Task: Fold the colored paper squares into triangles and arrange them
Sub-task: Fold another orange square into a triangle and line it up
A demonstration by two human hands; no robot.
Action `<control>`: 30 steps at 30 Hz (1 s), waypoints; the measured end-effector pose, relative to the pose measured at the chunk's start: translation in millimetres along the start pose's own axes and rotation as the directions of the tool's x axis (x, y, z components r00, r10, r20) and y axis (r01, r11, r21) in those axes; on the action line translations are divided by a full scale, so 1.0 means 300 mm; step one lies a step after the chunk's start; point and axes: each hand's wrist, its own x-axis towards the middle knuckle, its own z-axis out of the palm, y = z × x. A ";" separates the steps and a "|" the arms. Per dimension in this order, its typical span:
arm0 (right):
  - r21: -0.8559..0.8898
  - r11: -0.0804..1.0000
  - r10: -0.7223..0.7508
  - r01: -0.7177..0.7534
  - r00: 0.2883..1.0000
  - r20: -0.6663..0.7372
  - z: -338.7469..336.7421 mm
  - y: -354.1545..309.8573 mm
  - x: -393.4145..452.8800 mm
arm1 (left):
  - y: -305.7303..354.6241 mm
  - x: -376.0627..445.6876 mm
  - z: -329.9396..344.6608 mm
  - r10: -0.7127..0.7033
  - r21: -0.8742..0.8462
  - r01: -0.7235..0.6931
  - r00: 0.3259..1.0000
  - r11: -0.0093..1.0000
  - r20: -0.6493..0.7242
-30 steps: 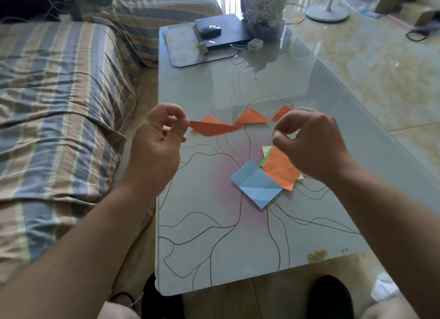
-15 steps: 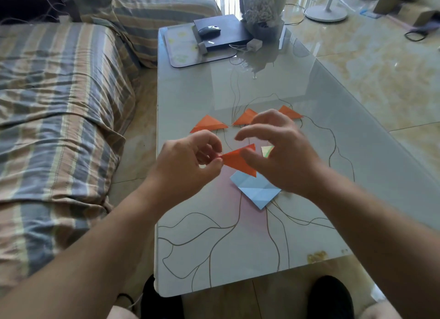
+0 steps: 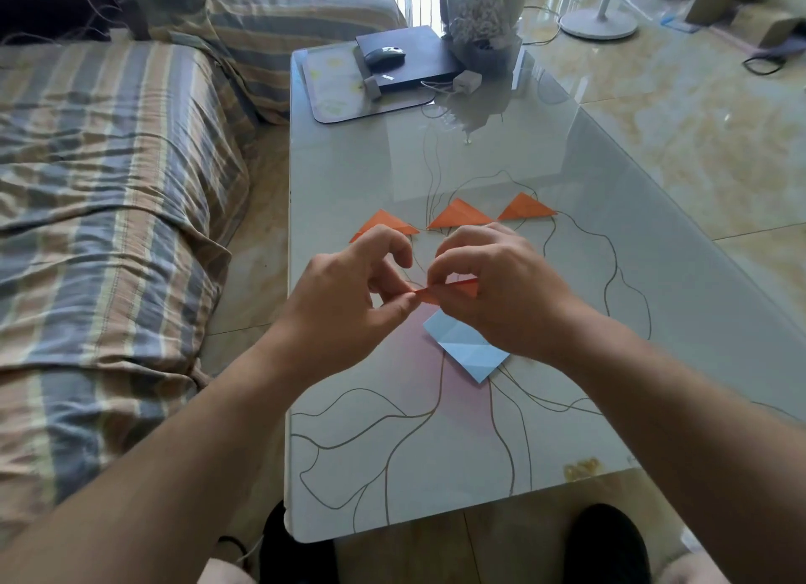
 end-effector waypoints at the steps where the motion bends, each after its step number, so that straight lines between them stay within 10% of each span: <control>1: -0.011 1.000 0.001 -0.001 1.000 -0.001 -0.011 0.007 0.002 | 0.002 0.002 -0.009 -0.017 -0.005 0.017 1.000 1.000 -0.001; 15: 0.146 0.945 0.300 -0.292 0.953 -0.035 -0.115 0.085 0.009 | -0.013 0.022 -0.027 -0.230 -0.254 0.257 0.964 0.932 0.130; 18: 0.512 0.740 0.532 -0.436 0.845 -0.051 -0.128 0.096 0.016 | -0.025 0.024 -0.029 -0.328 -0.379 0.338 0.940 0.861 0.093; 21: 0.649 0.431 0.624 -0.627 0.727 0.288 -0.102 0.070 0.019 | -0.039 0.036 -0.019 -0.433 -0.513 0.417 0.896 0.750 0.096; 30: 0.784 0.220 0.673 -0.581 0.672 0.309 -0.014 0.021 0.036 | -0.051 0.055 0.079 -0.631 -0.762 0.565 0.725 0.316 0.276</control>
